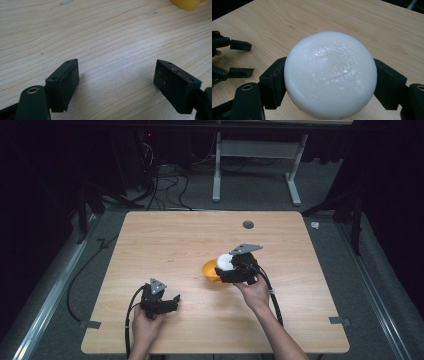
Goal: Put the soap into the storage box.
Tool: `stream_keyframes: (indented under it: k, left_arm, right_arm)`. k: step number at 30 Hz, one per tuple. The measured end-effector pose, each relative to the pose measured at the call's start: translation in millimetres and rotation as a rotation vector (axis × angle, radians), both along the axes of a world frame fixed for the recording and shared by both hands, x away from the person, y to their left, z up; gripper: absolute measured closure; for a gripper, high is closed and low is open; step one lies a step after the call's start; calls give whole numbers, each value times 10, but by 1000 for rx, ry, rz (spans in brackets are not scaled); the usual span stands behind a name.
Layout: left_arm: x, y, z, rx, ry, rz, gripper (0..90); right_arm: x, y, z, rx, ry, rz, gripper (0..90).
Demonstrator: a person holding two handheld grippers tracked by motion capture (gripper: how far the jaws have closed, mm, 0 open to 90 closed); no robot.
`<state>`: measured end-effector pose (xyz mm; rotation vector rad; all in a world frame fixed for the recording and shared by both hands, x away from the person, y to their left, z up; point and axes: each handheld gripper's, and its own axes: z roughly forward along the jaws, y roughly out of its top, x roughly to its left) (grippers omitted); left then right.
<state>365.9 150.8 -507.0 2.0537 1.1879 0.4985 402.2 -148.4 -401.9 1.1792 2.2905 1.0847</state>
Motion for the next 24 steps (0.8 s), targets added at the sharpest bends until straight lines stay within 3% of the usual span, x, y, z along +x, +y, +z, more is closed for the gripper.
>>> stream_keyframes:
  k: [24]
  left_arm:
    - [0, 0, 0, 0, 0, -2, 208]
  right_arm:
    - [256, 140, -227, -38, 53, -6, 243]
